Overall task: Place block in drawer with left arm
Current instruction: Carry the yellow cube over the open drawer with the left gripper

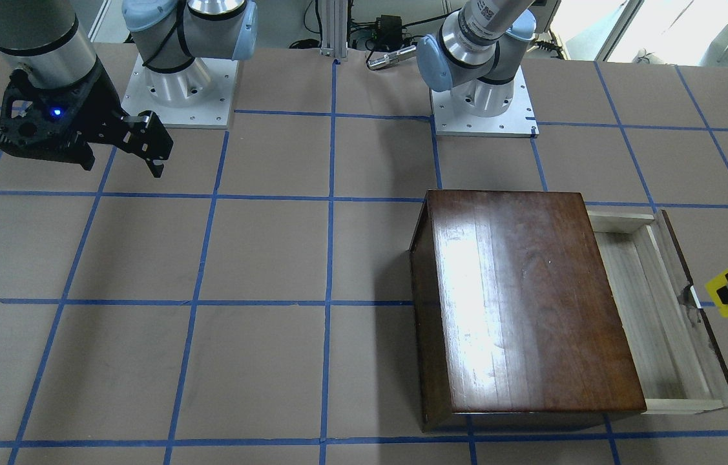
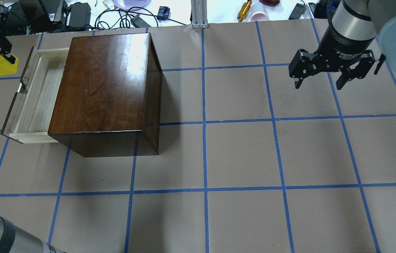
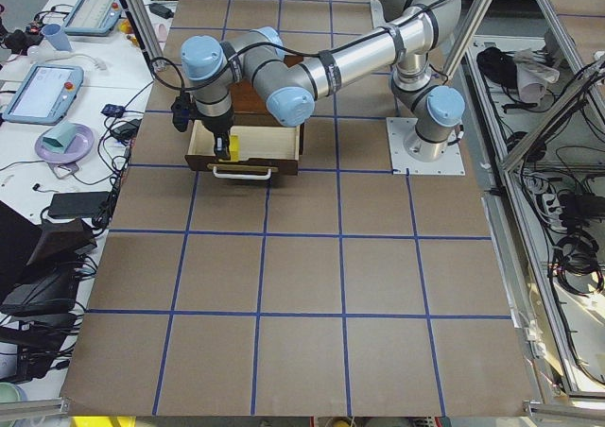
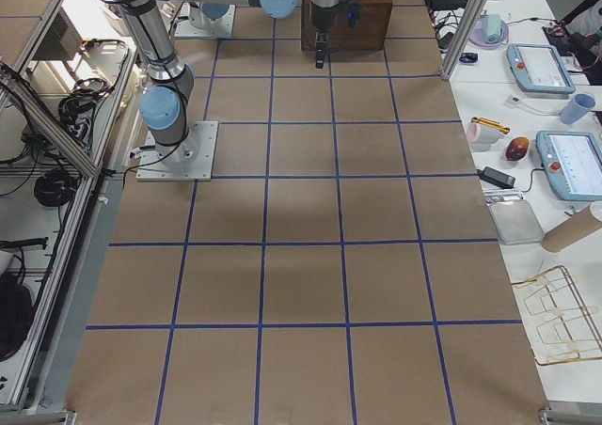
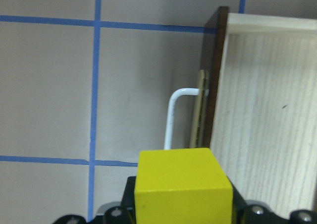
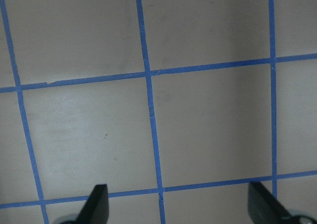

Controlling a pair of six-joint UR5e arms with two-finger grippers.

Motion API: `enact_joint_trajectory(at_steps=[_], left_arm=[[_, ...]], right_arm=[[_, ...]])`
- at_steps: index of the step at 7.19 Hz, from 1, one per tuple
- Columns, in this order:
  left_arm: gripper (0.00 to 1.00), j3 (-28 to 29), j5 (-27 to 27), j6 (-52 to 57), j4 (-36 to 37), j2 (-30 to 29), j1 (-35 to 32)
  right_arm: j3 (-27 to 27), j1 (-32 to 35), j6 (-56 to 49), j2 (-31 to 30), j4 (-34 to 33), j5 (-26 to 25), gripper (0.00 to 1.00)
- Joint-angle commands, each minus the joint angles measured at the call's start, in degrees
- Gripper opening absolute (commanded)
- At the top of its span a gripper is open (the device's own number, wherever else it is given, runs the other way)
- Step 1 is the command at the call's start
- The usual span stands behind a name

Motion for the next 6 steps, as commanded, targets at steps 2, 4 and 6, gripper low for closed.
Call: enact_joint_trajectory(at_steps=[2,4,6], left_arm=[[0.00,-6.1,-4.2,-2.3,0.9,-0.1,-1.7],[0.00,-10.0,-4.1,-2.2,5.8,-1.0,-1.7],[0.00,-10.5,-4.5,-2.2,6.2,-1.6,-1.7]], right_arm=[[0.0,0.0,0.0,0.0,0.0,-0.1,1.00],[0.0,0.0,0.0,0.0,0.0,-0.1,1.00],[0.0,0.0,0.0,0.0,0.0,-0.1,1.00]])
